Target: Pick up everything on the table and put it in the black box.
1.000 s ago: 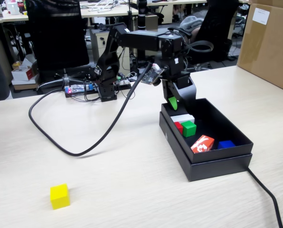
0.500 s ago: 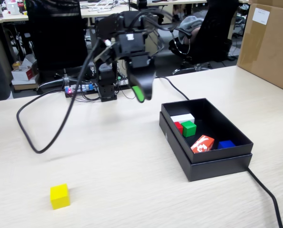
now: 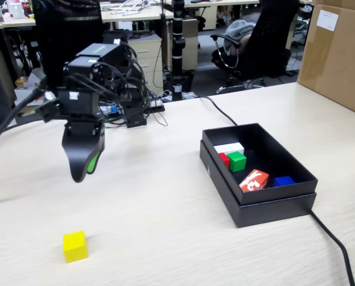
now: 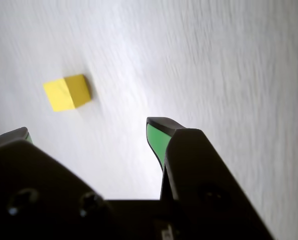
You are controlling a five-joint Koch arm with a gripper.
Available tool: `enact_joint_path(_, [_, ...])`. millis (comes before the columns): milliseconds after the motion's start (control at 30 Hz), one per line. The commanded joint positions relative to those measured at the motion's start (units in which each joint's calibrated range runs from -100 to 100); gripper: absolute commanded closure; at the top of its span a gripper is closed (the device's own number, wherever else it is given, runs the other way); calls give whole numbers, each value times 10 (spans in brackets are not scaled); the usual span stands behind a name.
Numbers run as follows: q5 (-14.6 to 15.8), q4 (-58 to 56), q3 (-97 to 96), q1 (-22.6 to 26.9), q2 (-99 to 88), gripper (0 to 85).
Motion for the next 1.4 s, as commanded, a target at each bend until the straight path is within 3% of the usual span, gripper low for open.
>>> enact_joint_path(0, [-5, 24, 75, -6, 43, 388])
enact_joint_path(333, [-8, 26, 308, -4, 259, 391])
enact_joint_path(700, [-22, 137, 335, -1, 363, 395])
enact_joint_path(1367, [-44, 193, 335, 7, 420, 410])
